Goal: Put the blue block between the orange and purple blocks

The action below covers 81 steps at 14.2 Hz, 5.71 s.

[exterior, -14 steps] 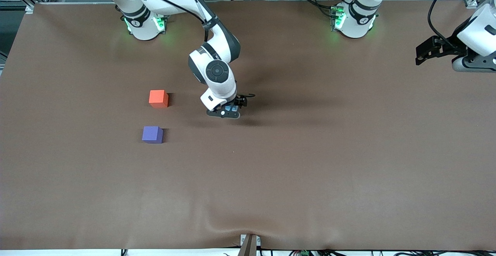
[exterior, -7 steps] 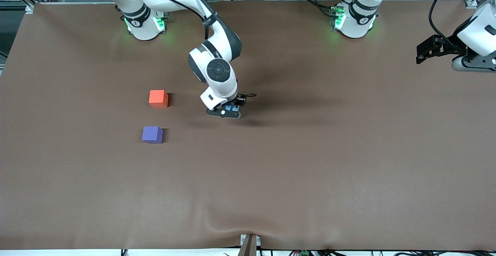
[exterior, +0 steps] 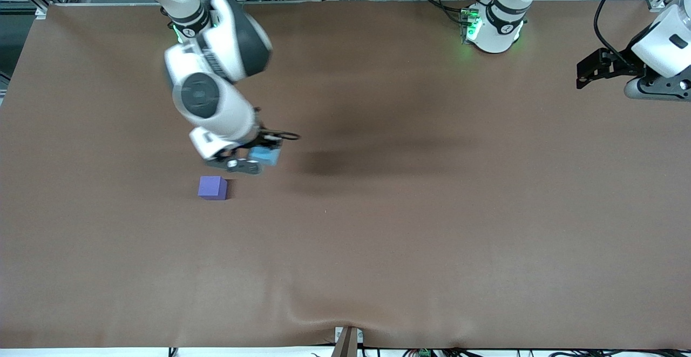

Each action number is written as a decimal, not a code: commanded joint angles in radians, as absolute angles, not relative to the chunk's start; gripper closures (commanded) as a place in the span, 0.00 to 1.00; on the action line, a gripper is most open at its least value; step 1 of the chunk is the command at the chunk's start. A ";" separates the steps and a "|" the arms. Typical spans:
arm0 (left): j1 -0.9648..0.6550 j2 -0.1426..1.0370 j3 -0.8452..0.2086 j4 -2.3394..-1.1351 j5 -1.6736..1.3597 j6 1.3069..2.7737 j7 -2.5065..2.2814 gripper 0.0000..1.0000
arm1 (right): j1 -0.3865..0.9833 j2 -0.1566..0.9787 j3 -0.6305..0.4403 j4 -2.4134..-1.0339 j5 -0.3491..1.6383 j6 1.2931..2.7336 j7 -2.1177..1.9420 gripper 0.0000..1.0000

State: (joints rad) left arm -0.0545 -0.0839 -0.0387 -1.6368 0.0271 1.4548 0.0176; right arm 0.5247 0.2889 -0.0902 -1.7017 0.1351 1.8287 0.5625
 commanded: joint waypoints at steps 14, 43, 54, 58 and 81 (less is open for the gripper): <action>-0.060 -0.077 -0.057 -1.632 0.031 1.513 -0.083 0.00 | 0.266 0.199 -0.071 -2.158 0.115 2.212 0.128 1.00; -0.049 -0.051 -0.071 -1.574 0.023 1.468 -0.049 0.00 | 0.249 0.296 -0.069 -2.075 0.130 2.149 0.094 0.00; -0.048 -0.049 -0.071 -1.575 0.023 1.468 -0.049 0.00 | 0.009 0.302 -0.069 -1.360 0.138 1.580 0.017 0.00; -0.046 -0.049 -0.071 -1.575 0.021 1.468 -0.052 0.00 | -0.020 0.284 -0.072 -1.267 0.073 1.438 -0.005 0.00; -0.046 -0.049 -0.071 -1.578 0.023 1.462 -0.055 0.00 | -0.025 -0.020 -0.067 -1.525 -0.025 1.511 -0.115 0.00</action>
State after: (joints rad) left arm -0.0539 -0.0518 -0.0616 -1.5932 0.0227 1.4803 -0.0396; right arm -0.0130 0.0042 -0.0762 -1.5030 -0.0411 1.5008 -0.1006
